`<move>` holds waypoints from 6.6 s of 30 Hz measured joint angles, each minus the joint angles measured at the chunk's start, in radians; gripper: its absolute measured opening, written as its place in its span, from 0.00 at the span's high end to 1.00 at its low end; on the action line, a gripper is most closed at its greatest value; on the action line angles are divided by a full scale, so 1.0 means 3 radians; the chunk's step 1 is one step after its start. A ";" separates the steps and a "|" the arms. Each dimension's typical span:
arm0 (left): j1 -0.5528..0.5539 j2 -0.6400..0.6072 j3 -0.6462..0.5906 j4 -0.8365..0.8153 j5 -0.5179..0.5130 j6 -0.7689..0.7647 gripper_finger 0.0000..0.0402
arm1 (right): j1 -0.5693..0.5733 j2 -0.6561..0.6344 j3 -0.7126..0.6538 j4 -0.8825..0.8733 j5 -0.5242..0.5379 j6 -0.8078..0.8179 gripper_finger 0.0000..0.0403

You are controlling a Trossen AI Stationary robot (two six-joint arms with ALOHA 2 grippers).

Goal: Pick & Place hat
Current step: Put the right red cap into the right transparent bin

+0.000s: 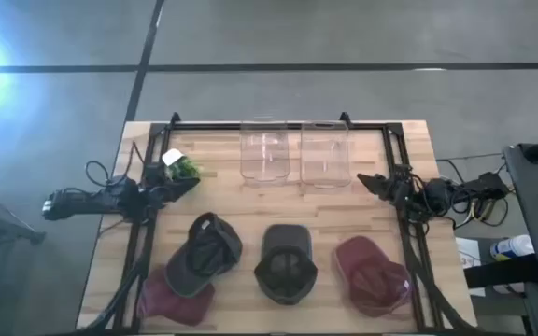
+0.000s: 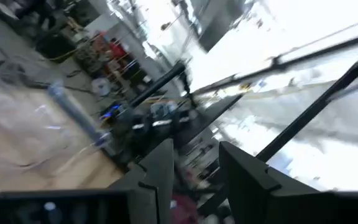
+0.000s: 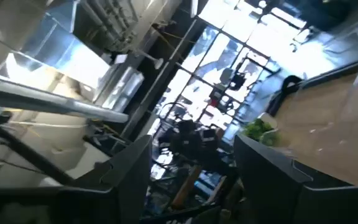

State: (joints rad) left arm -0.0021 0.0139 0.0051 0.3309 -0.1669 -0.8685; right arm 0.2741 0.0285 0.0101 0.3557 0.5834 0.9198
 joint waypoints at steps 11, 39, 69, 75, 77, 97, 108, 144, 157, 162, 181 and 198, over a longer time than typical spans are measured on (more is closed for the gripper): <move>-0.0002 0.0001 0.0000 0.0831 -0.0054 0.0363 0.70 | 0.0001 0.0038 0.0000 -0.0108 -0.0174 0.0484 0.45; -0.0005 0.0959 0.0118 0.0392 -0.0428 -0.0074 0.70 | -0.0014 0.3423 0.1978 -0.4108 -0.2762 0.0731 0.45; -0.0005 0.1494 0.0129 0.0233 0.0345 -0.0234 0.71 | -0.0203 0.3941 0.1229 -0.2225 -0.3875 0.0677 0.95; -0.0061 0.1592 0.0407 0.0014 0.0362 -0.0545 0.73 | -0.0210 0.3705 0.1715 -0.2329 -0.3453 0.0669 0.97; -0.0133 0.1676 0.0634 -0.0078 0.0357 -0.0523 0.76 | -0.0210 0.3584 0.1936 -0.2484 -0.3103 0.0629 0.97; -0.1235 0.4393 0.3530 -0.2378 -0.1481 -0.0257 0.99 | 0.0018 0.2919 0.3213 -0.2889 0.1203 0.0590 0.97; -0.1202 0.5215 0.4156 -0.2148 -0.1586 0.0174 0.99 | 0.0009 0.3080 0.3162 -0.2628 0.1207 0.0801 0.97; -0.0855 0.5273 0.4359 -0.2687 -0.1741 0.1378 0.99 | -0.0435 0.4011 0.3083 -0.1381 -0.1280 0.1685 0.97; -0.1185 0.5044 0.4368 -0.2677 -0.1746 0.1413 0.99 | -0.0454 0.3995 0.3043 -0.1612 -0.1554 0.1694 0.97; -0.1195 0.5030 0.4420 -0.2671 -0.1574 0.1042 0.99 | -0.0454 0.3997 0.3043 -0.1693 -0.1551 0.1701 0.97; -0.1173 0.5144 0.4439 -0.2359 -0.1358 0.0157 0.53 | -0.0557 0.4065 0.3027 -0.1806 -0.1422 0.1498 0.97; -0.1098 0.5693 0.4430 -0.2068 -0.1606 0.0513 0.50 | -0.0610 0.4401 0.3019 -0.1227 -0.1625 0.1771 0.97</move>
State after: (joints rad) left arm -0.3316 1.7218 1.3342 -0.2896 -0.6486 -0.7147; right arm 0.0910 1.3488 0.9157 -0.0124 0.0959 1.4512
